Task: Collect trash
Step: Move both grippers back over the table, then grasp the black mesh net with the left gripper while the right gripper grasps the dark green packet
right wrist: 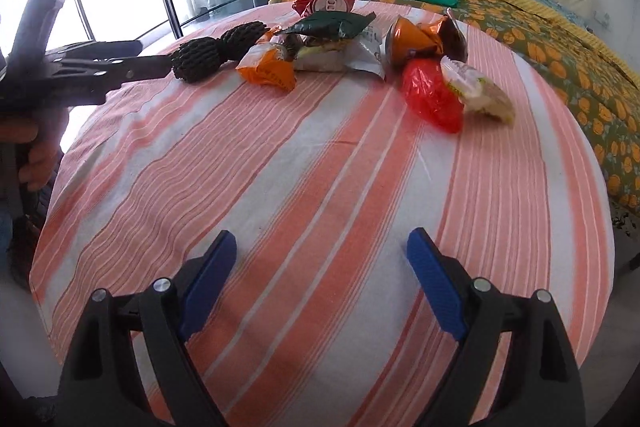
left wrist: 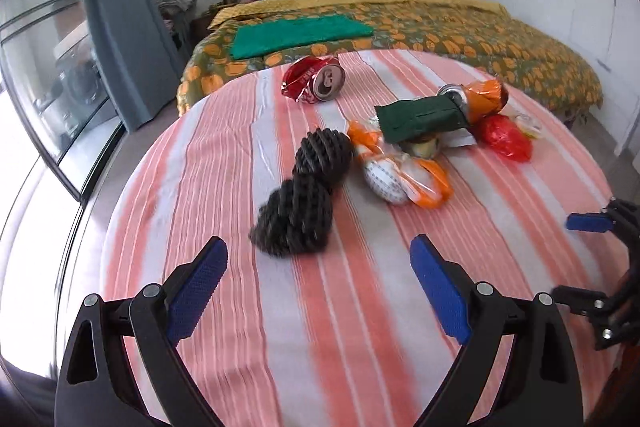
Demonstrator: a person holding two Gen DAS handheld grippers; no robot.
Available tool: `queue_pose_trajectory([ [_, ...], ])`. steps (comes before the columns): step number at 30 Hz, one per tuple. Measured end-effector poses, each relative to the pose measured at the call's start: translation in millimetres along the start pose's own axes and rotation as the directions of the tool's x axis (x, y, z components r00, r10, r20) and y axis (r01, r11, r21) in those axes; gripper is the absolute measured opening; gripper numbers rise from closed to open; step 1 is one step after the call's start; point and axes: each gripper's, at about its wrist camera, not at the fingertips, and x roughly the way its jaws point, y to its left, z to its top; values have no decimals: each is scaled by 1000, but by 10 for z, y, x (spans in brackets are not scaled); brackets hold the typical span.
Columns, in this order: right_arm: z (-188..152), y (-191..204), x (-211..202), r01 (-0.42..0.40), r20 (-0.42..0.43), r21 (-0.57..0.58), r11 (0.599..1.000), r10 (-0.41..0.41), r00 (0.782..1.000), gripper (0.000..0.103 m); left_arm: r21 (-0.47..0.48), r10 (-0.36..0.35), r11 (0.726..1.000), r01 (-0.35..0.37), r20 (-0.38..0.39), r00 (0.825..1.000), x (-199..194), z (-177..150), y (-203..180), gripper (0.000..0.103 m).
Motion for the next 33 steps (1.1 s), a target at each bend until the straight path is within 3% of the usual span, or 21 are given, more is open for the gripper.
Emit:
queue_pose_trajectory([
  [3,-7,19,0,14,3,-8,1000,-14,1000,85,21,-2,1000,3,-66,998,291,143,99,92],
  [7,-10,5,-2,7,5,-1,1000,-7,1000,86,8,-10,1000,11,-95,995,520,229,197,91],
  [12,-9,10,-1,8,6,1,1000,-8,1000,86,-9,-33,999,33,-125,992,692,296,223,82],
  [15,-6,-2,-3,5,6,3,1000,-5,1000,86,-15,-47,999,45,-132,990,745,336,199,71],
  [17,-6,-8,-5,3,7,6,1000,-4,1000,86,-23,-56,998,53,-138,989,769,347,180,48],
  [18,-6,-11,-2,3,7,7,1000,-3,1000,86,-32,-57,998,53,-142,988,775,348,172,46],
  [26,-3,-27,-2,-2,10,15,1000,2,1000,86,-155,27,987,-46,-123,992,324,144,109,41],
  [33,-4,-29,-5,-1,12,16,1000,1,1000,86,-278,-17,961,-15,-112,994,-220,-329,-219,41],
])
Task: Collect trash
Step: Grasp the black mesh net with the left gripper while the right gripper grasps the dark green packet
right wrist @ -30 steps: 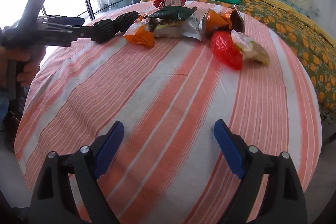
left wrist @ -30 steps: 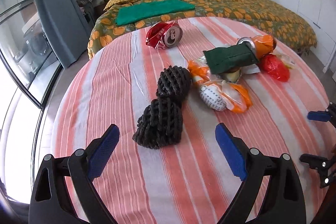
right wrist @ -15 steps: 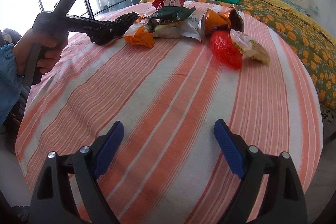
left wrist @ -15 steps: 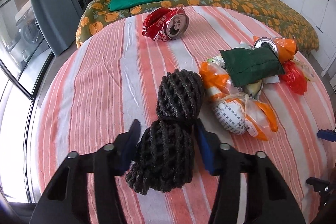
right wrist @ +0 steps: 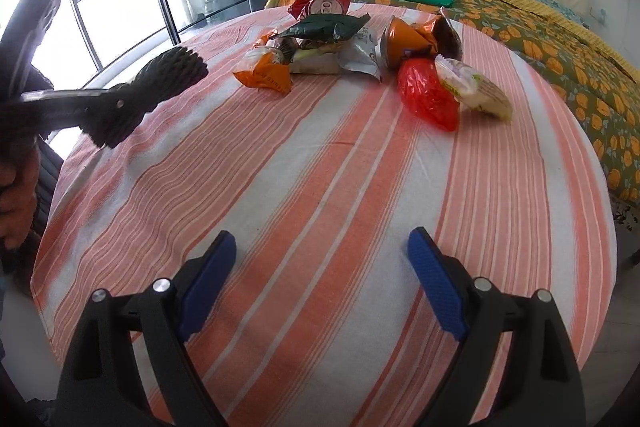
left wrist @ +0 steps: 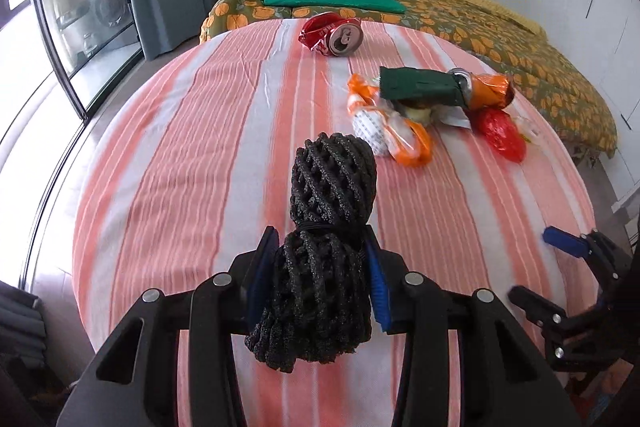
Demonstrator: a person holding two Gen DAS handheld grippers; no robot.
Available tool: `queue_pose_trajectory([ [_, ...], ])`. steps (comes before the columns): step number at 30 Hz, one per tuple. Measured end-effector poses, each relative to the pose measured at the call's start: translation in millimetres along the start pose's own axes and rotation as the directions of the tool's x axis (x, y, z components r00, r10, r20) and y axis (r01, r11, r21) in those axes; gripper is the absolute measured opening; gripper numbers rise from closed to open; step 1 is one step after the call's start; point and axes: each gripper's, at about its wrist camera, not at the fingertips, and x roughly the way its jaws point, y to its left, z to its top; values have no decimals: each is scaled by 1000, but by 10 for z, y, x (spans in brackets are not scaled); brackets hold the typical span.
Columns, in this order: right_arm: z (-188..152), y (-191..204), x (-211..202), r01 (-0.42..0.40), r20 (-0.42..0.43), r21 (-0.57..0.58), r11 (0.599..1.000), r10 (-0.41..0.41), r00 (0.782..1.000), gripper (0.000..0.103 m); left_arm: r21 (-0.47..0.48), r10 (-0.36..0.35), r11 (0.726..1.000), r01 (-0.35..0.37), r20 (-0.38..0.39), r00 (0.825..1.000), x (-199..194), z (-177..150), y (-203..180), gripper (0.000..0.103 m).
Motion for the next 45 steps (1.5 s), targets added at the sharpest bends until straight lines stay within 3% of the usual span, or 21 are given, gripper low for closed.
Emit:
queue_pose_trajectory([
  [6,-1,-10,-7,4,1,4,1000,-4,1000,86,-13,-17,1000,18,41,999,-73,-287,-255,45],
  [11,-4,-10,-7,3,2,5,1000,-3,1000,86,8,-5,1000,5,41,999,114,-286,-358,68],
  [19,-13,-64,-31,-5,15,37,999,4,1000,86,30,31,999,-32,31,999,271,-286,-409,81],
  [25,58,-344,-133,1,53,141,990,-8,999,85,43,45,998,-46,27,999,287,-306,-434,87],
  [28,355,-412,-175,21,90,82,996,-28,995,85,37,40,998,-42,29,999,281,-318,-421,87],
  [32,907,-388,-123,-2,125,-55,998,9,992,85,33,38,999,-39,31,999,276,-327,-415,87],
  [39,1582,-204,415,-45,8,-250,967,48,999,85,32,37,999,-38,31,999,272,-328,-410,88],
  [45,1786,-15,844,-31,-94,-378,925,-5,996,80,33,37,999,-38,30,999,273,-329,-409,88],
])
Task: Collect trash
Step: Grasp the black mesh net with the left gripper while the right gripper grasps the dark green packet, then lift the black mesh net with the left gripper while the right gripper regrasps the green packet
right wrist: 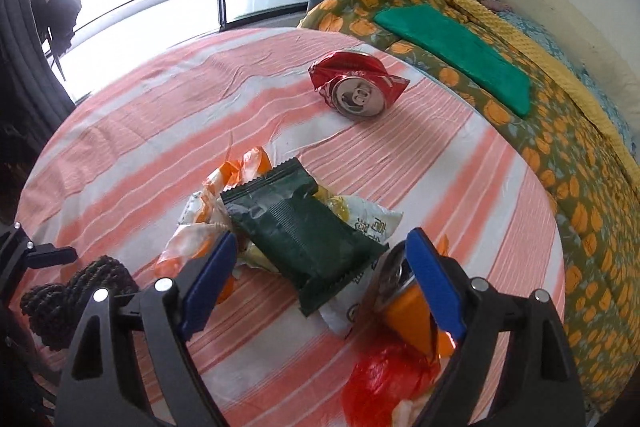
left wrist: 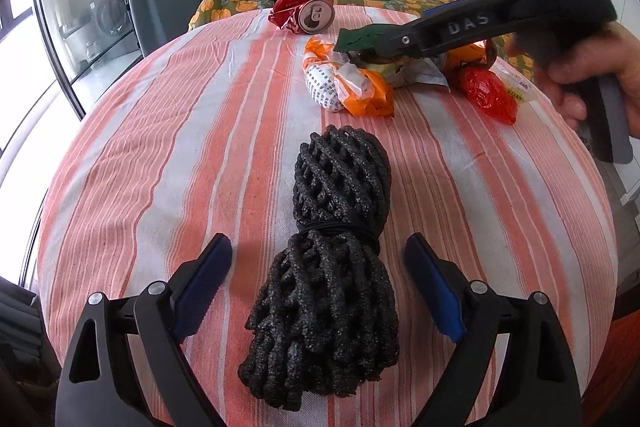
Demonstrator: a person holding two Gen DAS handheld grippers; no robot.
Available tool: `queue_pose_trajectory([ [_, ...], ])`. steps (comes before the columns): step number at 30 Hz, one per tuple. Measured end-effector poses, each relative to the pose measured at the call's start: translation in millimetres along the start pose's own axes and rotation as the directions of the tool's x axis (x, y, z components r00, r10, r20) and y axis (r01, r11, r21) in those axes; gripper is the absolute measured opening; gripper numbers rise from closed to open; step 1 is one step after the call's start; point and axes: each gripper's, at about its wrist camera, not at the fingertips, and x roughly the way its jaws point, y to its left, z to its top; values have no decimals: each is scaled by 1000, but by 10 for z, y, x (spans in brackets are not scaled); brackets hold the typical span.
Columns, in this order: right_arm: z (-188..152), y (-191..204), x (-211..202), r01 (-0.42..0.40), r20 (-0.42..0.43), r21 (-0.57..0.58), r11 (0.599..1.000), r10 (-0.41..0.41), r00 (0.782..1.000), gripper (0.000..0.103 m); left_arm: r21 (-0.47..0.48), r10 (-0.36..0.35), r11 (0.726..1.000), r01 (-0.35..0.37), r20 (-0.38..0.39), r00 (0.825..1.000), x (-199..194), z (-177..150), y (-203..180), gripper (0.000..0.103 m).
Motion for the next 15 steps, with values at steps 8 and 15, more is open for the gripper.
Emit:
queue_pose_trajectory([
  [8,65,-16,160,-51,-72,-22,998,50,996,42,0,-4,1000,4,0,1000,3,2,1,88],
  [15,-186,-12,-129,-130,-45,128,983,136,990,38,0,-4,1000,4,-1,1000,2,-1,2,89],
])
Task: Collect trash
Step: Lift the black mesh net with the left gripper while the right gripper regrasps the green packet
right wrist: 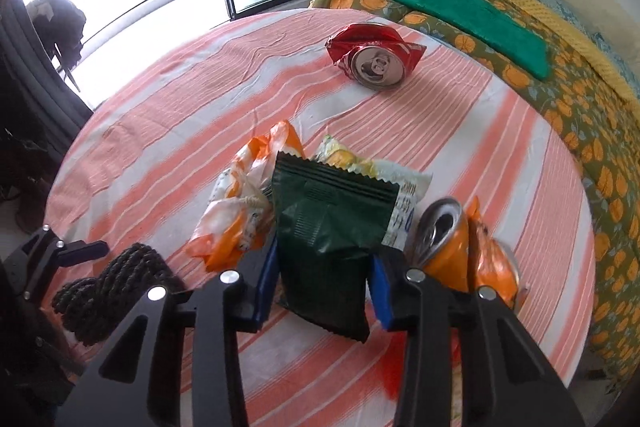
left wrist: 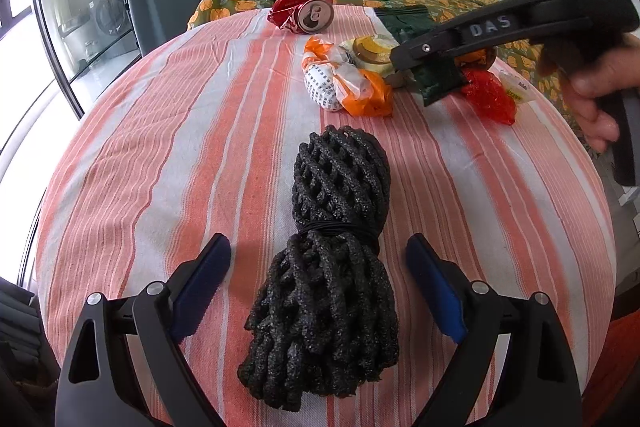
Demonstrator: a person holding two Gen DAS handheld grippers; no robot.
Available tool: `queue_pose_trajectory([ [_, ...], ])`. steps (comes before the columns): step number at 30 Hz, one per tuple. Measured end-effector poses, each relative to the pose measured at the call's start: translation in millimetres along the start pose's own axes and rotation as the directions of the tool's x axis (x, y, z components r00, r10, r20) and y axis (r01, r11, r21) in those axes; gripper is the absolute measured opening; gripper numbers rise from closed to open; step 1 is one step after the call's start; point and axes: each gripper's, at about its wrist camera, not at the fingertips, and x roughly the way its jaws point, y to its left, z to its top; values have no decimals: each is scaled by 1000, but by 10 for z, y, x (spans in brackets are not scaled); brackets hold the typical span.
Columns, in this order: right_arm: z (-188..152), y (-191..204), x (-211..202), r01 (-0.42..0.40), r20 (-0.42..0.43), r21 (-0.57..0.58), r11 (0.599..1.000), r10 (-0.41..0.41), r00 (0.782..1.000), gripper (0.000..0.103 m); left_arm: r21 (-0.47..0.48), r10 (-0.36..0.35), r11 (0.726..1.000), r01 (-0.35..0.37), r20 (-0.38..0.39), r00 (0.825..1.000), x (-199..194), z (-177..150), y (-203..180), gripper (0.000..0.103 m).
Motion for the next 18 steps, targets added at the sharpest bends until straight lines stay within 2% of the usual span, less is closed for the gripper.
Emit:
queue_pose_trajectory([
  [4,-251,-37,-228,-111,-43,107,988,117,992,38,1,1,1000,-1,0,1000,-1,-1,0,89],
  [7,-456,3,-321,-158,-143,127,979,175,974,38,0,1,1000,-1,0,1000,-1,-1,1,89],
  [9,-594,49,-326,-160,-197,135,978,184,963,38,1,3,1000,-3,-1,1000,6,2,-2,89],
  [11,-710,94,-282,-98,-211,128,987,124,970,38,1,4,1000,-4,-1,1000,8,3,-5,89],
  [12,-756,113,-254,-72,-206,121,990,96,974,41,1,3,1000,-3,-1,1000,8,2,-5,89],
  [14,-872,122,-195,-47,-162,157,987,72,984,54,1,3,1000,-3,-1,1000,7,4,-4,89],
  [15,-934,118,-181,-39,-136,183,982,65,989,70,0,1,1000,-1,-1,1000,7,3,-3,89],
  [16,-1005,121,-172,-27,-103,209,978,50,993,77,-1,-5,1000,5,-1,1000,4,3,-3,90],
  [18,-1123,163,-187,-6,-42,227,974,16,999,79,-7,-42,999,42,-1,999,-4,3,16,94],
])
